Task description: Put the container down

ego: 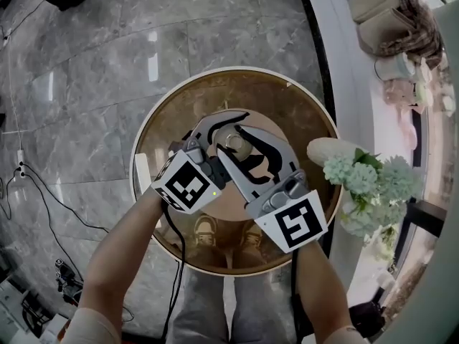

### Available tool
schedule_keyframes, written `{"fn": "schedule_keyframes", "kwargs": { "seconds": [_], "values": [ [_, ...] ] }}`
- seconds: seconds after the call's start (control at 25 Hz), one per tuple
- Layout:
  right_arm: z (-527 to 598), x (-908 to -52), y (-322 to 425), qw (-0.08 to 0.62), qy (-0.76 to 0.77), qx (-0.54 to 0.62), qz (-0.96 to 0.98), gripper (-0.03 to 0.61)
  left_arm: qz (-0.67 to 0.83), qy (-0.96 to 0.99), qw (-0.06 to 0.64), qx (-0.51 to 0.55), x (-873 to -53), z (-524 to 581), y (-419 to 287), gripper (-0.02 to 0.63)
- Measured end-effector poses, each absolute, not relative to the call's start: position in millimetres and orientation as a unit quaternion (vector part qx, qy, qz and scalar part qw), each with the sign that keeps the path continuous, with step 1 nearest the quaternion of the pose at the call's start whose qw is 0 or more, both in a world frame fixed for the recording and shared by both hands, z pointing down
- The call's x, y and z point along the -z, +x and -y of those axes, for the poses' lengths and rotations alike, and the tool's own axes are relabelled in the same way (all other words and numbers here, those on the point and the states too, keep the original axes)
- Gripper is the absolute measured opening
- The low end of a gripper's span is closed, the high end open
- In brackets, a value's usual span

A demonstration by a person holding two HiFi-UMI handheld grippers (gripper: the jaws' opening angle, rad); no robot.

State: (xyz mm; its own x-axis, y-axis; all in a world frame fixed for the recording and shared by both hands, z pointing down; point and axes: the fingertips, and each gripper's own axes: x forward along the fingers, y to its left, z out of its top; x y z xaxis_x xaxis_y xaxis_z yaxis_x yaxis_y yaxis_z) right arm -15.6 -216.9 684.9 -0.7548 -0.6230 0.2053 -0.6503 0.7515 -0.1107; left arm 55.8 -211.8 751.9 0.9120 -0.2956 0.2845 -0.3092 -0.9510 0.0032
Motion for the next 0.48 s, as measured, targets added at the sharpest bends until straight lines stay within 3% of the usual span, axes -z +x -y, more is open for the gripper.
{"fn": "schedule_keyframes", "kwargs": {
  "seconds": [0.48],
  "values": [
    [228,-738,-13,0.077,0.326,-0.107,0.936,0.143,0.138,0.974,0.026,-0.177,-810,219,58,0.350]
  ]
}}
